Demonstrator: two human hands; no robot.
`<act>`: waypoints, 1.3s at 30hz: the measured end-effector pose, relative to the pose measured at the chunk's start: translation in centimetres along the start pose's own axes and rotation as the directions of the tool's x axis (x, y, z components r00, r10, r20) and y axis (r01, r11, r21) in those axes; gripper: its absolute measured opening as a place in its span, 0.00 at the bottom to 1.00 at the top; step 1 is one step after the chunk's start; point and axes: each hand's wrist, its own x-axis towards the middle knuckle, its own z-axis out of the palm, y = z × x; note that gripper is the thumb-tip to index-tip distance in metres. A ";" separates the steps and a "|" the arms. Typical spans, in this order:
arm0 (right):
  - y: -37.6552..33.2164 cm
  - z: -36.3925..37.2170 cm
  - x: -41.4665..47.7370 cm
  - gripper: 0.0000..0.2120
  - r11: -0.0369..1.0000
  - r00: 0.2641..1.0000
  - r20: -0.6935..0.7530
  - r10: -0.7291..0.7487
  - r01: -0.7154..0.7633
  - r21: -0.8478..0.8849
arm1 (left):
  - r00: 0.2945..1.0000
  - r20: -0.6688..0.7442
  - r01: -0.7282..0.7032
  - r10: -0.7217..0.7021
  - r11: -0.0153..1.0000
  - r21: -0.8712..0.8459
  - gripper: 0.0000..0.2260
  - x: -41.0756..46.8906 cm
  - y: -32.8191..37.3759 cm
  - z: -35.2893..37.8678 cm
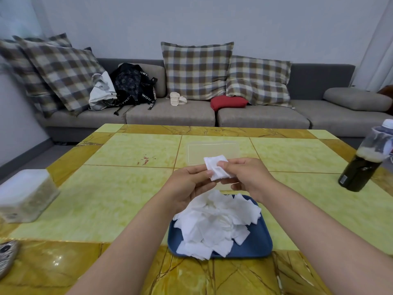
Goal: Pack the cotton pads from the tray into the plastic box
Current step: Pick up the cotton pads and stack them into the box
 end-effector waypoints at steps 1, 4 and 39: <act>0.0 0.1 -0.1 0.10 1.000 1.000 -0.020 0.001 -0.002 -0.021 | 1.000 -0.010 -0.001 0.001 1.000 0.011 0.10 0.0 0.0 0.0; 0.0 0.3 -0.1 0.10 1.000 0.995 -0.096 -0.010 0.011 0.002 | 0.998 -0.058 -0.008 0.010 0.999 0.032 0.10 0.1 -0.1 0.0; -0.7 0.3 -0.3 0.07 0.959 0.967 -0.083 -0.240 0.222 -0.176 | 0.998 -0.044 -0.029 0.034 0.994 0.105 0.10 -0.6 -0.1 0.7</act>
